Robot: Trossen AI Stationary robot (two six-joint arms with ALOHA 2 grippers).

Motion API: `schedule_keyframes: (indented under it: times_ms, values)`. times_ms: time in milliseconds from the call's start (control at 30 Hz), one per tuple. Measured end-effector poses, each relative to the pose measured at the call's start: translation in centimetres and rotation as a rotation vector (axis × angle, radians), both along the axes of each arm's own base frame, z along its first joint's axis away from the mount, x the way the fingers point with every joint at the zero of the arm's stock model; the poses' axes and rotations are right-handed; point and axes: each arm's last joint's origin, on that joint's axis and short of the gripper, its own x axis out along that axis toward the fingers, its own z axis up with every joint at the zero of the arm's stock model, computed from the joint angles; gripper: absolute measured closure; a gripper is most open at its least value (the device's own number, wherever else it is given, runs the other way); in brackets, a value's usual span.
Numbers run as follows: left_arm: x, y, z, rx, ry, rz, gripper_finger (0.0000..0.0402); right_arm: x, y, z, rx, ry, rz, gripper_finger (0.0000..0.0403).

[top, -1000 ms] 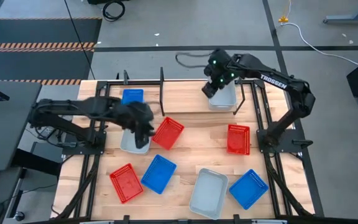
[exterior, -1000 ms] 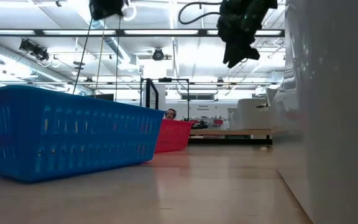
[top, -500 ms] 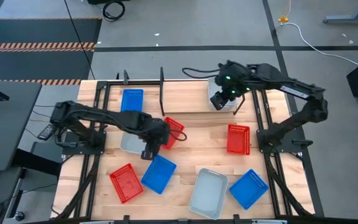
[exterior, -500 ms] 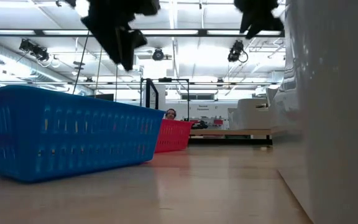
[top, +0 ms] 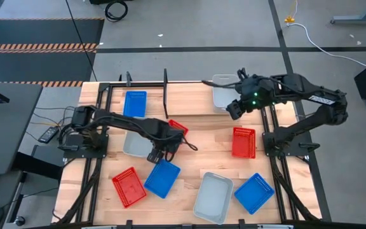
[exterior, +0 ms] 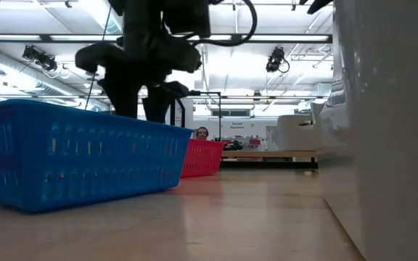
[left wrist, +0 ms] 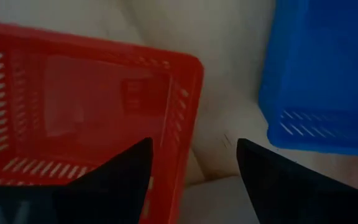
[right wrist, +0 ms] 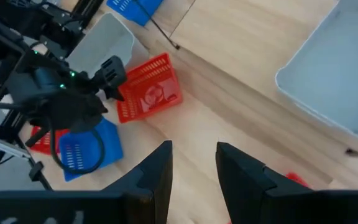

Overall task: Stack baskets on shelf by color
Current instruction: Put the top left red bin on the shelf

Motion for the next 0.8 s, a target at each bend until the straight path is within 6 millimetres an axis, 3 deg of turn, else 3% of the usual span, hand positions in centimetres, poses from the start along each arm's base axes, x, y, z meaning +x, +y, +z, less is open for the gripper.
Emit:
schedule_keyframes:
  times_ms: [267,367,467,567,800]
  values:
    - [1.4,0.9,-2.9,0.099,0.022,-0.022,0.0173,-0.1,1.9,-0.5,0.0,0.054,-0.008,0.0274]
    - [1.5,1.4,-3.8,0.117,0.048,-0.013,0.0221,0.0,2.6,-0.6,0.015,0.053,-0.022,0.0274]
    - [1.6,1.5,-3.9,0.117,0.051,-0.005,0.0296,0.0,3.2,-0.7,0.028,0.056,-0.025,0.0274]
    - [1.8,1.4,-3.4,0.109,0.037,-0.005,0.0378,-0.1,3.7,-0.8,0.036,0.065,-0.015,0.0274]
    - [4.5,0.2,1.4,0.063,-0.125,-0.014,0.0393,-0.3,4.4,-0.8,0.044,0.07,0.006,0.0274]
